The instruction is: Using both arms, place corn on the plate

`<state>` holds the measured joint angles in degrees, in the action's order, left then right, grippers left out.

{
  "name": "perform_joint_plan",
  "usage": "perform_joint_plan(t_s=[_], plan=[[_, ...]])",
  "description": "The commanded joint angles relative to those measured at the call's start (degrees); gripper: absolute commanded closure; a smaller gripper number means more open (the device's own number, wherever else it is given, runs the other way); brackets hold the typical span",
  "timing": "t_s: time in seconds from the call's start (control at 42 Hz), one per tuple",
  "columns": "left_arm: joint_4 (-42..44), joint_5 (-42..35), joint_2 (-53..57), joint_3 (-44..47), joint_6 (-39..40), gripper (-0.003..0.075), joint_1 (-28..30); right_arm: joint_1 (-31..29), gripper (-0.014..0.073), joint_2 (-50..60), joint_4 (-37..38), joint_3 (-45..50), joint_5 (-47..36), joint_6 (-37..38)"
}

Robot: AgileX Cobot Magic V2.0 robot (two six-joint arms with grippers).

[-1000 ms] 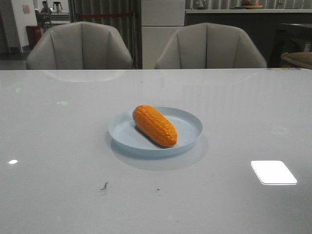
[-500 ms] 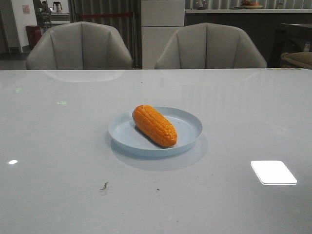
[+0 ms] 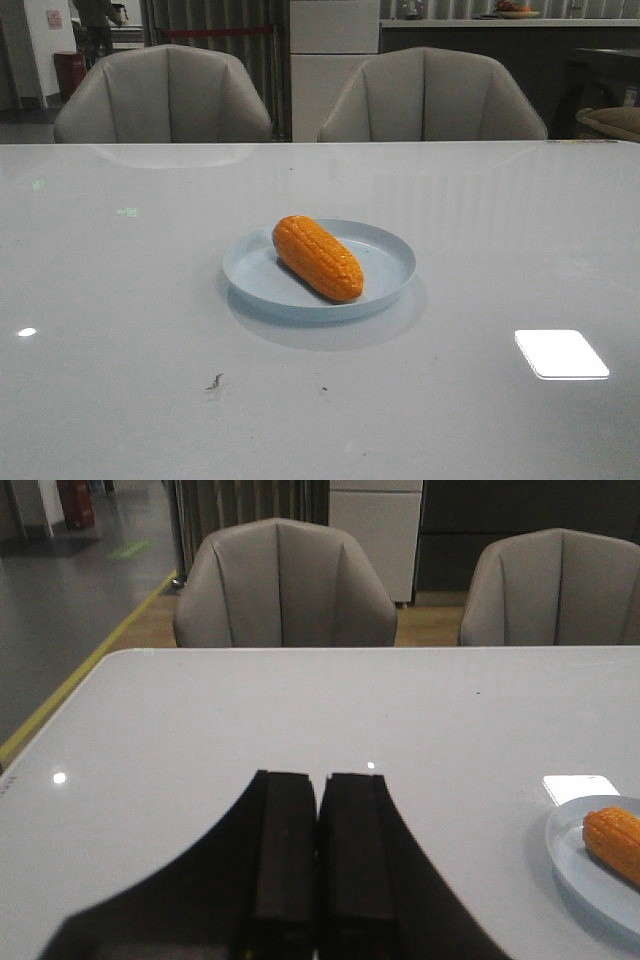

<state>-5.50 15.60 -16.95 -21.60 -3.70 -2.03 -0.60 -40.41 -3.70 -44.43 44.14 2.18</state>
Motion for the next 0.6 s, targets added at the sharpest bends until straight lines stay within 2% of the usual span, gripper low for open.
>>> perform_joint_plan(t_s=[0.0, 0.19, 0.286, 0.357, 0.571], plan=[[2.07, -8.98, 6.22, 4.85, -0.09, 0.0631, -0.34, -0.29, 0.0001, 0.19, 0.09, -1.49, -3.61, -0.69], [2.65, -18.23, 17.87, 17.01, -0.09, 0.0631, -0.34, -0.29, 0.0001, 0.19, 0.09, -1.49, -3.61, -0.69], [2.54, -26.39, 17.65, 22.43, -0.09, 0.0631, -0.34, -0.29, 0.0001, 0.19, 0.09, -1.49, -3.59, -0.69], [2.54, -21.06, 17.65, 21.72, -0.09, 0.0631, -0.34, -0.29, 0.0001, 0.19, 0.09, -1.44, -3.48, -0.69], [2.54, -19.45, 17.65, 22.1, -0.09, 0.0631, -0.34, -0.29, 0.0001, 0.19, 0.09, -1.44, -3.48, -0.69]])
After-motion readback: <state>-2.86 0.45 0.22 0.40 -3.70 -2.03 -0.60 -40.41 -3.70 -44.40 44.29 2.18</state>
